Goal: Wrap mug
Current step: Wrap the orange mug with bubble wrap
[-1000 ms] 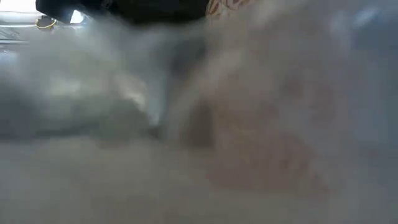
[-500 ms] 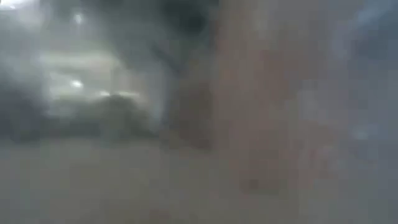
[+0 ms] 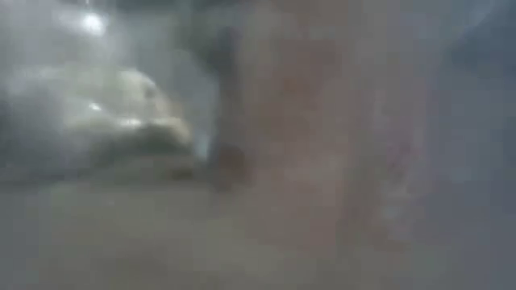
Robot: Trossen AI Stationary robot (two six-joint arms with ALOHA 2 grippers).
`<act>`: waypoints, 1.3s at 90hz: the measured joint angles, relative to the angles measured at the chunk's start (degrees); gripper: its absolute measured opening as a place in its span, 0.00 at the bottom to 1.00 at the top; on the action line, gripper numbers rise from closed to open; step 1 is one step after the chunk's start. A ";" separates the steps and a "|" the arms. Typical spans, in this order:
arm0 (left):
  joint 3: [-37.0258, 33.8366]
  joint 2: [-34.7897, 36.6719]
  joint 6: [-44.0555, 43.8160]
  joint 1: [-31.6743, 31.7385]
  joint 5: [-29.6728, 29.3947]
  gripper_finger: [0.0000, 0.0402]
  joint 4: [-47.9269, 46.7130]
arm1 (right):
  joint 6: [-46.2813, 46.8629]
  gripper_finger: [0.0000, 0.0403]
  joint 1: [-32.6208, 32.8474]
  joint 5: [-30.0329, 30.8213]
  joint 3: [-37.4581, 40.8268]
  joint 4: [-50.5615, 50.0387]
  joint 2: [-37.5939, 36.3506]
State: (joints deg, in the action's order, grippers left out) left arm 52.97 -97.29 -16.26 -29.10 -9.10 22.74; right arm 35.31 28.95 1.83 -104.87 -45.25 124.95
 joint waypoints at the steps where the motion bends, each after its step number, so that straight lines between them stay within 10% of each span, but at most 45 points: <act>1: 0.00 0.12 -0.05 -0.17 -0.06 0.38 -0.04 | 0.00 0.06 0.00 0.04 -0.01 0.01 -0.02; 43: 0.26 -5.22 -3.37 -4.93 -11.71 0.38 4.25 | -1.11 0.06 -0.12 3.97 0.05 0.57 0.06; 117: 0.45 -10.95 -4.60 -4.39 -14.12 0.38 7.61 | -1.29 0.06 -0.10 3.10 -11.86 -16.09 -0.17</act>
State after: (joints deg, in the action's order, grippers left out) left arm 53.43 -108.25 -20.87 -33.50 -23.22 30.35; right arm 34.02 28.84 4.93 -116.72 -61.33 124.78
